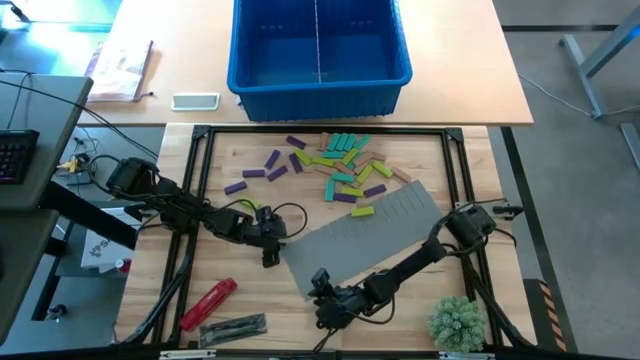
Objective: Sort blocks
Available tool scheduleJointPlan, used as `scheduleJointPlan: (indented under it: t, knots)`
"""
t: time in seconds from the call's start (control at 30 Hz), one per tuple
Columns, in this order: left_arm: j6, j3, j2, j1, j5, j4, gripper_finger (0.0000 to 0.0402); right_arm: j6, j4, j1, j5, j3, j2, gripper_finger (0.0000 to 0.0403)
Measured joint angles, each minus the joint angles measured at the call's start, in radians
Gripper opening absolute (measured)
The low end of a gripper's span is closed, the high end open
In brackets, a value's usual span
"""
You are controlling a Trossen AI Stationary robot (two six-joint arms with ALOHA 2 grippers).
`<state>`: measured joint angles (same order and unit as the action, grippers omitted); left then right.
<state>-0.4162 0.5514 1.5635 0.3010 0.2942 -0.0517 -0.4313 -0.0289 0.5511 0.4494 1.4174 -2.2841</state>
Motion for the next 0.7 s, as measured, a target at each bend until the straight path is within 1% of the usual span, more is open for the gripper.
scheduleJointPlan:
  t: [0.23, 0.37, 0.47, 0.6, 0.7]
  knots:
    - [0.006, 0.0, 0.0, 0.001, -0.017, -0.001, 0.0159, -0.025, 0.003, -0.017, -0.006, 0.0, 0.0, 0.0133]
    - [0.02, 0.0, 0.0, 0.001, -0.022, -0.001, 0.0159, -0.116, 0.003, -0.02, -0.027, 0.0, 0.0, 0.0133]
    - [0.047, 0.0, 0.0, 0.0, -0.042, 0.001, 0.0159, -0.151, 0.002, -0.021, -0.036, 0.0, 0.001, 0.0133]
    - [0.081, 0.0, 0.0, 0.0, -0.058, 0.003, 0.0158, -0.157, 0.0, -0.015, -0.042, 0.0, 0.001, 0.0133]
    - [0.107, 0.0, 0.0, 0.0, -0.07, 0.004, 0.0158, -0.156, -0.004, 0.001, -0.074, 0.0, 0.001, 0.0133]
